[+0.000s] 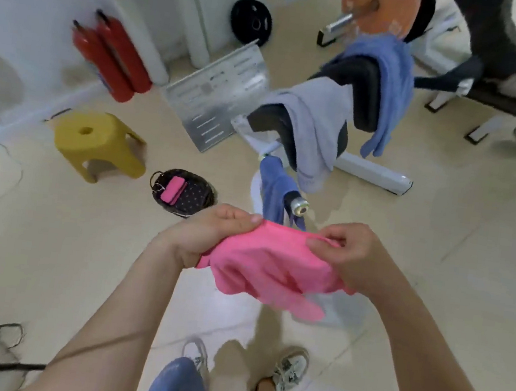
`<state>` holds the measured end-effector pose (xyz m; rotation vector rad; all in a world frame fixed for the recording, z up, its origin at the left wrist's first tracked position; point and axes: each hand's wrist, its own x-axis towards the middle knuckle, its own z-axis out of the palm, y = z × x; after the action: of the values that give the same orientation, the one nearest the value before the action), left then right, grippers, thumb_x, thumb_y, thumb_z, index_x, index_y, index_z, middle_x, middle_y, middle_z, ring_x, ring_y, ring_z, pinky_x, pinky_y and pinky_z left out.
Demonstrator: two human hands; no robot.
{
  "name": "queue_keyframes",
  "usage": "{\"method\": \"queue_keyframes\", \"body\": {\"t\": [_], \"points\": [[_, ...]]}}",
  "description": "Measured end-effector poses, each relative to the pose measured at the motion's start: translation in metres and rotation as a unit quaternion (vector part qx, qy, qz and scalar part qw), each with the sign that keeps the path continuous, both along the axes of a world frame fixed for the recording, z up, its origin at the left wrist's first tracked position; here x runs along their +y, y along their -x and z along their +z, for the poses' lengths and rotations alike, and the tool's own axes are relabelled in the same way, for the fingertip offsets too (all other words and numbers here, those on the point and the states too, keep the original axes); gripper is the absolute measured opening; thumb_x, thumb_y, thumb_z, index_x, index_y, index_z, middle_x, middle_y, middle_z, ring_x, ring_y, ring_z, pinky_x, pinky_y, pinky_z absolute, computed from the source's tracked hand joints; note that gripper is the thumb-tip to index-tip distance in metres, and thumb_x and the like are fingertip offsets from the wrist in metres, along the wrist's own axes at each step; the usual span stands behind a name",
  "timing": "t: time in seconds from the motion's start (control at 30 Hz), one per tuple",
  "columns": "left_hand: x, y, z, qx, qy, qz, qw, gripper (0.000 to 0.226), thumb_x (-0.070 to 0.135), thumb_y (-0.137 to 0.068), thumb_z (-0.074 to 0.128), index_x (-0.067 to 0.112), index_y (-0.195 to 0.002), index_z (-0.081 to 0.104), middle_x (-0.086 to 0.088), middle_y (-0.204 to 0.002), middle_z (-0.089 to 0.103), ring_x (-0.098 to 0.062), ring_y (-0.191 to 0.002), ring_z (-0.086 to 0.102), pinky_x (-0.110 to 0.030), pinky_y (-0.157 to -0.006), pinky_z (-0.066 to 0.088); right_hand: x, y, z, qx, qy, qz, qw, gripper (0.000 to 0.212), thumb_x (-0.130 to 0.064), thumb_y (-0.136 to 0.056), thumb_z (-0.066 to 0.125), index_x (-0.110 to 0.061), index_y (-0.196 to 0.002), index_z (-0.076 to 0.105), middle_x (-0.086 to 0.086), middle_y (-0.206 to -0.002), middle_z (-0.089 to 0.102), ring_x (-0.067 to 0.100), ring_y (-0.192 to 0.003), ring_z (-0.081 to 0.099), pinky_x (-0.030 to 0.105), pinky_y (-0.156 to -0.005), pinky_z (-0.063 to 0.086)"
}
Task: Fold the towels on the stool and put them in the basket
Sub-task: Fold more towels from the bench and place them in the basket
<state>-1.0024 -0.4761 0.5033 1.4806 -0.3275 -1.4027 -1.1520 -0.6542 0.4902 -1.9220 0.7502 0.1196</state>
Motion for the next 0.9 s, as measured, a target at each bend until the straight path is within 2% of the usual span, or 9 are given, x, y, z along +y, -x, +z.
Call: {"method": "queue_keyframes", "body": {"t": [0.1, 0.23, 0.33, 0.47, 0.6, 0.67, 0.77, 0.83, 0.9], "points": [[0.064, -0.034, 0.057, -0.061, 0.024, 0.042, 0.997, 0.035, 0.001, -0.095, 0.046, 0.002, -0.064, 0.065, 0.001, -0.046, 0.056, -0.003, -0.032, 0.048, -0.009, -0.033, 0.035, 0.041, -0.046, 0.054, -0.003, 0.065, 0.103, 0.993, 0.028, -0.016, -0.087, 0.062, -0.013, -0.059, 0.060, -0.010, -0.047, 0.043, 0.007, -0.044, 0.041, 0.021, -0.047, 0.033], [0.162, -0.079, 0.113, -0.171, 0.057, 0.077, 0.981, 0.008, 0.014, -0.079, 0.074, 0.008, -0.082, 0.068, -0.006, -0.066, 0.066, -0.016, -0.052, 0.060, -0.018, -0.044, 0.045, 0.115, -0.126, 0.109, -0.037, 0.358, 0.072, 0.930, 0.022, -0.025, -0.087, 0.049, -0.023, -0.078, 0.069, -0.003, -0.073, 0.066, 0.023, -0.072, 0.059, 0.033, -0.058, 0.048], [0.232, -0.101, 0.149, -0.303, 0.019, 0.071, 0.950, 0.011, 0.007, -0.081, 0.074, 0.008, -0.086, 0.065, -0.002, -0.068, 0.067, -0.015, -0.057, 0.063, -0.023, -0.047, 0.043, 0.173, -0.182, 0.144, -0.099, 0.358, 0.038, 0.928, 0.022, -0.025, -0.085, 0.045, -0.023, -0.083, 0.066, 0.000, -0.079, 0.067, 0.030, -0.082, 0.060, 0.036, -0.065, 0.050], [0.312, -0.139, 0.172, -0.499, -0.078, 0.172, 0.846, 0.007, 0.012, -0.083, 0.071, 0.011, -0.078, 0.066, 0.002, -0.067, 0.063, -0.003, -0.055, 0.053, -0.014, -0.051, 0.040, 0.226, -0.243, 0.173, -0.082, 0.354, 0.076, 0.929, 0.026, -0.029, -0.087, 0.040, -0.019, -0.081, 0.064, 0.003, -0.083, 0.067, 0.031, -0.085, 0.059, 0.035, -0.068, 0.049], [0.360, -0.178, 0.194, -0.371, 0.008, 0.243, 0.896, 0.008, 0.020, -0.084, 0.071, 0.013, -0.081, 0.072, -0.005, -0.070, 0.068, -0.018, -0.063, 0.059, -0.025, -0.054, 0.047, 0.262, -0.294, 0.202, -0.049, 0.142, 0.141, 0.979, 0.030, -0.025, -0.093, 0.034, -0.009, -0.081, 0.057, 0.008, -0.055, 0.057, 0.024, -0.046, 0.047, 0.022, -0.042, 0.035], [0.364, -0.183, 0.211, -0.326, 0.055, 0.081, 0.940, 0.013, 0.025, -0.085, 0.068, 0.016, -0.089, 0.076, -0.013, -0.080, 0.072, -0.018, -0.073, 0.062, -0.031, -0.064, 0.048, 0.272, -0.313, 0.210, -0.015, -0.060, 0.161, 0.985, 0.031, -0.028, -0.099, 0.031, -0.013, -0.097, 0.058, 0.008, -0.057, 0.062, 0.015, -0.037, 0.044, 0.017, -0.038, 0.030], [0.354, -0.194, 0.221, -0.289, 0.093, -0.144, 0.942, 0.020, 0.013, -0.093, 0.059, 0.008, -0.108, 0.072, -0.012, -0.084, 0.072, -0.018, -0.075, 0.064, -0.030, -0.068, 0.047, 0.284, -0.357, 0.202, -0.077, -0.225, 0.194, 0.952, 0.028, -0.031, -0.100, 0.042, -0.021, -0.107, 0.068, 0.000, -0.071, 0.069, 0.011, -0.052, 0.061, 0.023, -0.052, 0.047], [0.342, -0.221, 0.219, -0.335, 0.127, -0.006, 0.934, 0.016, 0.011, -0.087, 0.063, 0.013, -0.099, 0.075, -0.008, -0.078, 0.072, -0.016, -0.073, 0.065, -0.028, -0.066, 0.049, 0.292, -0.395, 0.191, -0.148, -0.262, 0.194, 0.934, 0.019, -0.021, -0.091, 0.056, -0.011, -0.093, 0.072, 0.008, -0.083, 0.066, 0.017, -0.073, 0.060, 0.029, -0.073, 0.046], [0.334, -0.270, 0.214, -0.413, 0.144, 0.269, 0.858, 0.015, 0.014, -0.085, 0.063, 0.021, -0.090, 0.075, -0.001, -0.078, 0.072, -0.010, -0.077, 0.065, -0.022, -0.066, 0.050, 0.299, -0.438, 0.182, -0.170, -0.337, 0.189, 0.907, 0.018, -0.010, -0.081, 0.060, 0.002, -0.091, 0.068, 0.018, -0.088, 0.060, 0.026, -0.086, 0.054, 0.040, -0.086, 0.040]]}}
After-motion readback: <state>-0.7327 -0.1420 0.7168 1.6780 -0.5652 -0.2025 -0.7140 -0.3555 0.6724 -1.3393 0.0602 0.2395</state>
